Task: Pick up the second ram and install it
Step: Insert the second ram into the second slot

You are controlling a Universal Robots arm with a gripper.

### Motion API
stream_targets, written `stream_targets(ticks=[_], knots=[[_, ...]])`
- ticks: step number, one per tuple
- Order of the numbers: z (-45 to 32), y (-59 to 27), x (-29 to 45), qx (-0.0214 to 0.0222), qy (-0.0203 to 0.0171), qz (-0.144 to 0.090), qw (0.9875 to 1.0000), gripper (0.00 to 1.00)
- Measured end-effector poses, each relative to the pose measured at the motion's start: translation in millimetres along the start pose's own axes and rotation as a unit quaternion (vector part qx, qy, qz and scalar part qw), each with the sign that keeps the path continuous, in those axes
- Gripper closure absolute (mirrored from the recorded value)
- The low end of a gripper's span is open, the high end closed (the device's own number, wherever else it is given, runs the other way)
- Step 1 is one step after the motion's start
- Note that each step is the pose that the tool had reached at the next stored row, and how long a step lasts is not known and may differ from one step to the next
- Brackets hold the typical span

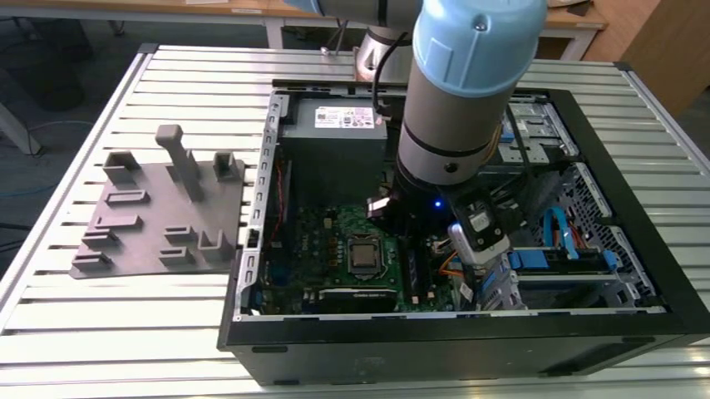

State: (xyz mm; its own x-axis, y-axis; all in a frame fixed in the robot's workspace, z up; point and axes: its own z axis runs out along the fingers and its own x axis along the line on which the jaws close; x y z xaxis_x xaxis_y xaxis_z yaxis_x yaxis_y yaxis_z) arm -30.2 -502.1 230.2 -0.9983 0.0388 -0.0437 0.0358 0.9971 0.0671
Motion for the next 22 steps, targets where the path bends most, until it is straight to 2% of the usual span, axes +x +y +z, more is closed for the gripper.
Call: stream_targets(ticks=[4, 5, 14, 22], knots=[[0.1, -0.2, 0.0, 0.0105, -0.0004, 0.000, 0.9999, 0.89], [0.2, -0.2, 0.0, 0.0116, -0.0004, -0.001, 0.9999, 0.89], [3.0, -0.5, 0.2, 0.0137, -0.0004, -0.001, 0.9999, 0.89], [5.1, 0.0, 0.3, 0.0136, -0.0003, -0.005, 0.9999, 0.89]])
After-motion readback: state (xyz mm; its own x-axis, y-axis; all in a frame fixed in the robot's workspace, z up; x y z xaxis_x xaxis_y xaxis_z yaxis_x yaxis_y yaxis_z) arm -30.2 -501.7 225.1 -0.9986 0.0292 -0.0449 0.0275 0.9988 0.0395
